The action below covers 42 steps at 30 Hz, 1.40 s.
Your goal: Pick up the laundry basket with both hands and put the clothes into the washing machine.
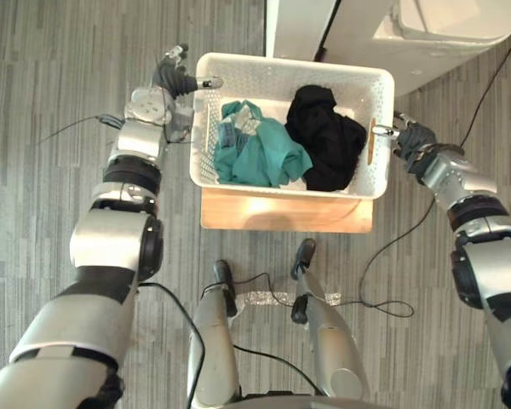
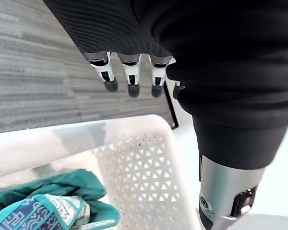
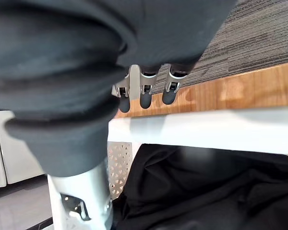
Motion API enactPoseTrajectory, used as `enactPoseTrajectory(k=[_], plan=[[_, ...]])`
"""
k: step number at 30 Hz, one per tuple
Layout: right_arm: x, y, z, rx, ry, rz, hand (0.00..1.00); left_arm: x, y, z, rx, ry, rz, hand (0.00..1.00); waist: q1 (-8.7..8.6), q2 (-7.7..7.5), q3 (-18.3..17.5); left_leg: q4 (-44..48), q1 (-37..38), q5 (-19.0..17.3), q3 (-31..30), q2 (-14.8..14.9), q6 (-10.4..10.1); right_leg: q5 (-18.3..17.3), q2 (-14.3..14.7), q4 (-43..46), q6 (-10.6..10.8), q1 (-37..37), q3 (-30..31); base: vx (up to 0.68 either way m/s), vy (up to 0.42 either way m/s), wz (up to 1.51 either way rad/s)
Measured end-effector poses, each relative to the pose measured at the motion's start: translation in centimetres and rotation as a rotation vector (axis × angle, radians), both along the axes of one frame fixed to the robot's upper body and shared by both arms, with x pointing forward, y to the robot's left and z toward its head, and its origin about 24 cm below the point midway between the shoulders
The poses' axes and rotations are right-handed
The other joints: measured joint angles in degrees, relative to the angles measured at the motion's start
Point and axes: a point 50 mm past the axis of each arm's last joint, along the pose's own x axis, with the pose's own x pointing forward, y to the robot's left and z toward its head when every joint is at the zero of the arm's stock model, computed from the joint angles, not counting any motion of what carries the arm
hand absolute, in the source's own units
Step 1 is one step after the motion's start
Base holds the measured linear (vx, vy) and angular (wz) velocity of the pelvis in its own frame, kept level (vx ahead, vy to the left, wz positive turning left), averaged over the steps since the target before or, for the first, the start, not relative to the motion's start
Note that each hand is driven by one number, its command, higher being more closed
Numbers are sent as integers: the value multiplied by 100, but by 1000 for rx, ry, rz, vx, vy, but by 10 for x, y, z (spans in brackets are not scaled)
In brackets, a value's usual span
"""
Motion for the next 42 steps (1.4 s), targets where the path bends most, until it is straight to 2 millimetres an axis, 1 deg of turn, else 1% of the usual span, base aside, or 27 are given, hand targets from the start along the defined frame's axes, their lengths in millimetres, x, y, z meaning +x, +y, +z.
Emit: enactPoseTrajectory(k=[5, 7, 11, 14, 18, 27, 32, 36, 37, 39, 42], plan=[[1, 2, 1, -1, -1, 5, 0, 1, -2, -3, 52, 26, -6, 0, -32, -1, 0, -3, -4, -4, 1, 37, 3, 1, 28, 0, 0, -1, 33, -5, 4, -2], [1, 2, 2, -3, -3, 7, 0, 1, -4, -5, 106, 41, -13, 0, -25, -1, 0, 8, -32, -5, 4, 78, 2, 0, 61, 0, 0, -23, 39, -9, -8, -4], [2, 4, 6, -6, -11, 11, 0, 0, 0, -5, 151, 41, 6, 0, -22, -1, 0, 22, -87, -3, 53, 123, -1, 1, 96, 0, 0, -103, 79, -6, -7, -7], [3, 6, 8, -18, -13, 18, 0, 0, 1, -5, 151, 41, 10, 0, -24, -1, 0, 32, -108, -3, 52, 154, -2, 1, 126, 0, 0, -118, 79, 0, 2, -1], [6, 11, 21, -17, -47, 30, 0, -1, 5, -1, 189, 30, 26, 0, -30, -1, 0, 62, -200, -2, 63, 177, -3, 5, 144, 6, 0, -212, 92, 0, 4, -2], [8, 19, 22, -13, -53, 51, 0, -2, 10, -4, 216, 25, 42, 0, -53, -3, -1, 51, -215, -2, 66, 190, -3, 9, 153, 6, 3, -255, 126, 0, 3, -1], [8, 19, 23, -6, -59, 49, 0, -4, 18, 1, 220, 15, 64, 0, -77, -4, -2, 52, -271, 2, 99, 216, -9, 29, 173, 6, -11, -339, 174, -3, 10, -5], [7, 17, 25, 14, -70, 42, 0, -4, 21, -3, 205, 38, 64, 0, -108, -4, -2, 52, -279, 3, 97, 233, -10, 32, 188, 6, -7, -348, 194, 0, 0, 0], [7, 17, 25, 14, -70, 41, 0, -5, 23, -5, 202, 44, 67, 0, -111, -3, -2, 52, -287, 5, 97, 246, -13, 50, 200, 2, 18, -357, 201, 3, 13, -5], [7, 17, 25, 12, -68, 42, 0, -5, 25, -3, 204, 36, 73, 0, -91, -3, -2, 23, -307, 31, 92, 303, -46, 174, 253, -18, 188, -394, 240, -1, 14, -8], [7, 16, 24, -3, -64, 42, 0, -5, 26, -3, 204, 35, 75, 0, -94, -3, -2, -1, -311, 57, 77, 302, -82, 174, 258, -19, 187, -401, 252, 3, 8, 1]])
